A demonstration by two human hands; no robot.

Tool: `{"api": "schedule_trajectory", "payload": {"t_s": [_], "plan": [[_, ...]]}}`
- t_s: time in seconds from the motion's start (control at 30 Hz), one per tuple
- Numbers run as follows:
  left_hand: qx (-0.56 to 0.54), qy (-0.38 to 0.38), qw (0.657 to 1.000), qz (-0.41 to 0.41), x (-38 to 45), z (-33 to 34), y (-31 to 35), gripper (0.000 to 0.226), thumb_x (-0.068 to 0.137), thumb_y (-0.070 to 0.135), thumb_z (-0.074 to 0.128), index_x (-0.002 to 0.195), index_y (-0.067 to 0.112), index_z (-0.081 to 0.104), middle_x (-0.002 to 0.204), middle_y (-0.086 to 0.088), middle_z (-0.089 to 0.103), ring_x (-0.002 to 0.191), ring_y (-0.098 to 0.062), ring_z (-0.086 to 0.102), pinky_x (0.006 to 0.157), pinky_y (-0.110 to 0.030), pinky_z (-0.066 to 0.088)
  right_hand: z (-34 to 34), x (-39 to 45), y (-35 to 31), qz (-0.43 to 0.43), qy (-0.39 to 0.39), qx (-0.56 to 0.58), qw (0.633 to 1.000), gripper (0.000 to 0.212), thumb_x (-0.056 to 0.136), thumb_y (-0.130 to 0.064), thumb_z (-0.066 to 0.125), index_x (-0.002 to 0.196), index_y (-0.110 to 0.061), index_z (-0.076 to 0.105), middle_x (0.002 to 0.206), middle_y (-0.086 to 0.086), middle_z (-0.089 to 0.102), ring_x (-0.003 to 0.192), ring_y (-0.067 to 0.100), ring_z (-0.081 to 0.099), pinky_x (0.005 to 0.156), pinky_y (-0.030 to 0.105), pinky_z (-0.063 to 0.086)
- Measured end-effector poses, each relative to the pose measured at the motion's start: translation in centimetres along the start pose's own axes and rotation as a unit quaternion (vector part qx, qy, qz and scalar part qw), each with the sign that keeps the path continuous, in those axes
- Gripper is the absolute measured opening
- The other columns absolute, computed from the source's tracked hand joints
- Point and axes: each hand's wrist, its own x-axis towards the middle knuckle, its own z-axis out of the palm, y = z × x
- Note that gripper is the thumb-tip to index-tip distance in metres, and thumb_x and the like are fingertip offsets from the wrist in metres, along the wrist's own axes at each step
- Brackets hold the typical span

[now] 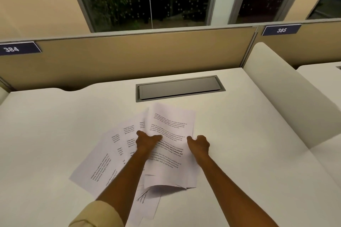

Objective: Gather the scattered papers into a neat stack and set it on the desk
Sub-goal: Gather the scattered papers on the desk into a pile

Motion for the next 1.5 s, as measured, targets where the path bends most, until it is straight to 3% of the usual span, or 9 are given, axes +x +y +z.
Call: {"api": "schedule_trajectory", "payload": {"t_s": [0.2,0.37,0.57,0.77,0.9,1.03,1.17,1.27,1.5], "plan": [[-0.083,-0.040,0.995,-0.028,0.3,-0.4,-0.3,0.080,0.060,0.029,0.092,0.117,0.010,0.039,0.112,-0.014,0.062,0.096,-0.032,0.067,0.083,-0.051,0.059,0.8,-0.2,0.2,-0.019,-0.020,-0.030,0.999,0.047,0.091,-0.034,0.058,0.121,0.002,0.056,0.121,0.015,0.062,0.102,0.029,0.060,0.078,0.027,0.042],[-0.150,-0.014,0.988,-0.040,0.7,-1.9,-0.9,0.090,0.063,0.034,0.090,0.133,0.008,0.039,0.124,-0.013,0.057,0.111,-0.033,0.062,0.096,-0.049,0.053,1.4,-0.2,0.3,-0.072,-0.031,-0.113,0.991,0.041,0.086,-0.044,0.064,0.103,-0.007,0.062,0.104,0.007,0.065,0.086,0.020,0.060,0.071,0.027,0.047],[-0.047,0.069,0.996,-0.023,0.0,-3.7,-2.4,0.049,0.073,0.012,0.080,0.116,0.000,0.060,0.115,-0.018,0.068,0.103,-0.035,0.067,0.093,-0.044,0.055,2.7,-0.6,0.1,-0.103,-0.019,-0.208,0.973,0.061,0.082,-0.051,0.065,0.124,-0.008,0.058,0.127,0.013,0.050,0.119,0.030,0.050,0.095,0.037,0.047],[0.041,0.111,0.993,0.012,-1.7,-4.2,-4.4,0.025,0.081,0.016,0.071,0.103,0.010,0.063,0.113,-0.013,0.070,0.101,-0.031,0.067,0.082,-0.034,0.053,4.6,-1.1,-0.6,-0.157,-0.005,-0.259,0.953,0.055,0.083,-0.049,0.064,0.120,-0.009,0.060,0.130,0.012,0.045,0.121,0.030,0.045,0.097,0.038,0.045],[0.104,0.129,0.986,0.015,-1.9,-5.3,-5.7,0.027,0.084,0.026,0.067,0.104,0.008,0.064,0.109,-0.010,0.070,0.094,-0.026,0.065,0.078,-0.030,0.048,5.5,-1.1,-1.0,-0.178,-0.014,-0.261,0.949,0.057,0.082,-0.046,0.068,0.122,-0.007,0.058,0.130,0.013,0.045,0.121,0.030,0.045,0.096,0.037,0.045],[0.160,0.176,0.971,0.014,-1.8,-6.5,-6.4,0.035,0.089,0.033,0.059,0.112,0.007,0.063,0.118,-0.012,0.066,0.111,-0.030,0.060,0.092,-0.037,0.047,6.2,-1.0,-1.2,-0.205,-0.017,-0.283,0.937,0.051,0.078,-0.043,0.072,0.113,-0.008,0.058,0.126,0.012,0.047,0.117,0.029,0.047,0.093,0.037,0.046],[0.214,0.247,0.942,-0.077,-2.3,-7.9,-7.6,0.052,0.087,0.045,0.057,0.126,0.013,0.047,0.137,-0.019,0.038,0.130,-0.039,0.036,0.103,-0.053,0.036,7.1,-1.1,-1.2,-0.237,-0.027,-0.303,0.923,0.059,0.080,-0.040,0.072,0.126,-0.009,0.052,0.131,0.010,0.044,0.122,0.028,0.044,0.097,0.035,0.043],[0.197,0.279,0.930,-0.137,-2.8,-8.4,-9.4,0.064,0.087,0.051,0.053,0.134,0.014,0.032,0.153,-0.025,0.013,0.138,-0.041,0.024,0.106,-0.054,0.031,7.6,-1.1,-1.6,-0.248,-0.046,-0.305,0.918,0.064,0.080,-0.038,0.072,0.131,-0.008,0.048,0.135,0.010,0.042,0.124,0.028,0.041,0.099,0.035,0.041],[0.091,0.316,0.941,-0.081,-3.0,-7.9,-9.9,0.063,0.088,0.038,0.060,0.135,0.004,0.037,0.141,-0.026,0.034,0.135,-0.042,0.029,0.110,-0.050,0.031,8.7,-1.4,-2.5,-0.285,-0.084,-0.341,0.892,0.068,0.077,-0.041,0.073,0.132,-0.011,0.045,0.137,0.010,0.044,0.126,0.029,0.041,0.101,0.037,0.042]]}}
